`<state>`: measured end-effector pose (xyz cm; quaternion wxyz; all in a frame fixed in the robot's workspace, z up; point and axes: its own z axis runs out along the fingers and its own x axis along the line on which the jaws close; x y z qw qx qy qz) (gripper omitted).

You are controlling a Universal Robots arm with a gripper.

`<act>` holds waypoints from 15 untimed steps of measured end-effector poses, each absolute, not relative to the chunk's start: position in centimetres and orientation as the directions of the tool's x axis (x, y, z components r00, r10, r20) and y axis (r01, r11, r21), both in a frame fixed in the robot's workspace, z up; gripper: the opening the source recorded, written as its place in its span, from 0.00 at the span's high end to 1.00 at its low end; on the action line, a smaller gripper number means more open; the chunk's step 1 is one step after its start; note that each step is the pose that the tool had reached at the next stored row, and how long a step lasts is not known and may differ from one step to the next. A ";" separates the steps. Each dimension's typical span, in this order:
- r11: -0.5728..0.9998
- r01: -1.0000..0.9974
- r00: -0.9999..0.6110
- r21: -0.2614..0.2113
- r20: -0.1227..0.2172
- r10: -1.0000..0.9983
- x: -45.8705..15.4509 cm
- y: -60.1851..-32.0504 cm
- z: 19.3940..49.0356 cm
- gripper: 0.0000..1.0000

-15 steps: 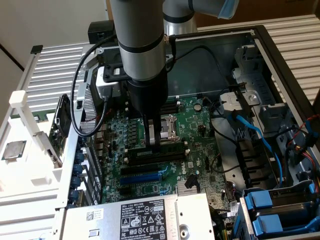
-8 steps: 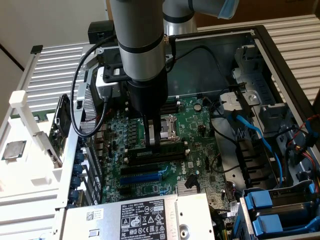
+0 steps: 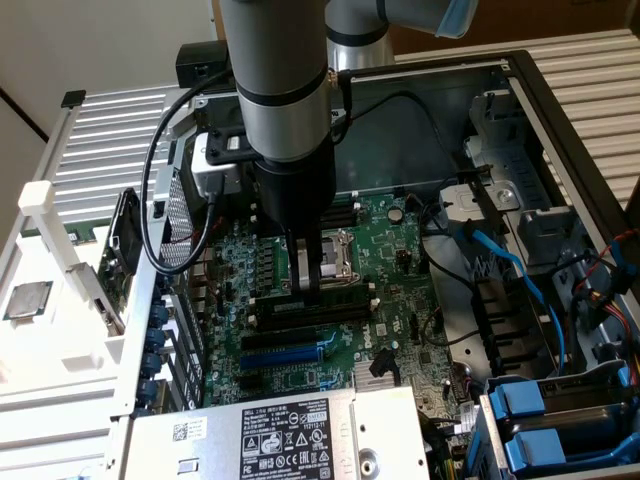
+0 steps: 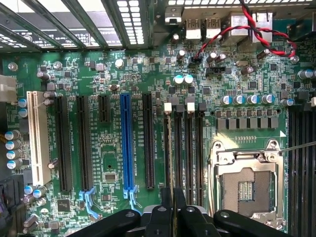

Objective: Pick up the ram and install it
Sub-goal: 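Insert the ram into the slot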

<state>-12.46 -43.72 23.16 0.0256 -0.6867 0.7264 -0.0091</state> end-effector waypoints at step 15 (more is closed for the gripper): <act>0.057 -0.997 -0.055 -0.048 -0.026 -0.998 -12.5 -43.8 23.2 0.87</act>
